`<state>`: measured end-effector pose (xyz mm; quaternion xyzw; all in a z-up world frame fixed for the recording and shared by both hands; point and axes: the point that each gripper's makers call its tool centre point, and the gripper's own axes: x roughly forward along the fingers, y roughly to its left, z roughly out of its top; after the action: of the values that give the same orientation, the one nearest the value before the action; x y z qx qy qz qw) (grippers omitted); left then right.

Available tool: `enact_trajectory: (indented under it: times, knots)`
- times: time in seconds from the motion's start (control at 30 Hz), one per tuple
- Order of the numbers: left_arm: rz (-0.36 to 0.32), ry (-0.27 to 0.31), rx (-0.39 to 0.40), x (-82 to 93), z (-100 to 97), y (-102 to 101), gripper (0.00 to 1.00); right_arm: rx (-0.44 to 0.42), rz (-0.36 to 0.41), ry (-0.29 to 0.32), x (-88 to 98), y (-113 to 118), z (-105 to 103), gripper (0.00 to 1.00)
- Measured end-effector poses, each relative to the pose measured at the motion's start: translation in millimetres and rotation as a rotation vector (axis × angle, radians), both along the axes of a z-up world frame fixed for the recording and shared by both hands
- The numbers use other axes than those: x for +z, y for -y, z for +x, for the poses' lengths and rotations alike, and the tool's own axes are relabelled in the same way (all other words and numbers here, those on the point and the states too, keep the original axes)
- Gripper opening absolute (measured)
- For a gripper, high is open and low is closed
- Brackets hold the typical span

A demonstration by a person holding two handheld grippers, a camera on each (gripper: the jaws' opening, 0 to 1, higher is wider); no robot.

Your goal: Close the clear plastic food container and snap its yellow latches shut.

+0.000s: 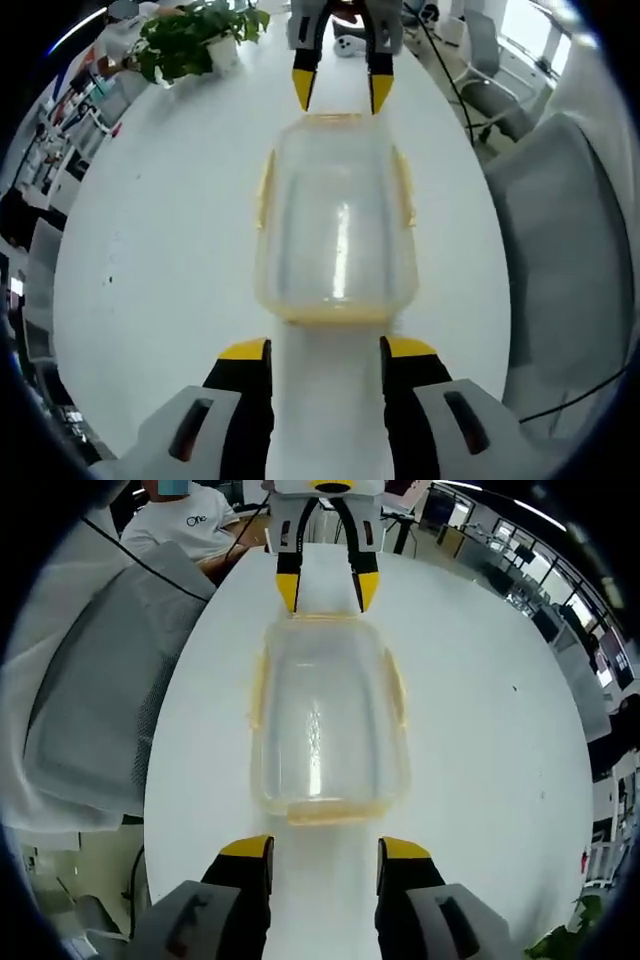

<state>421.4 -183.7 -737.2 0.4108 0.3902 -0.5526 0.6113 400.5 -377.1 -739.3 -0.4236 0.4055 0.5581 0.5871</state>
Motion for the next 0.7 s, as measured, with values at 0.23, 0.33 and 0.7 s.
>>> enact_trajectory:
  times: [0.23,0.33,0.7]
  knots:
    - [-0.053,-0.020,0.111,10.3,3.0,0.5,0.42,-0.101,0.039,0.004,13.1,-2.2,4.0,0.38]
    - [-0.067,-0.026,0.145,13.2,2.1,1.4,0.42,-0.164,0.068,0.007,20.5,-6.4,7.7,0.33]
    - [-0.147,-0.085,0.356,13.9,0.4,5.4,0.42,-0.368,0.131,0.044,29.8,-13.6,19.9,0.34]
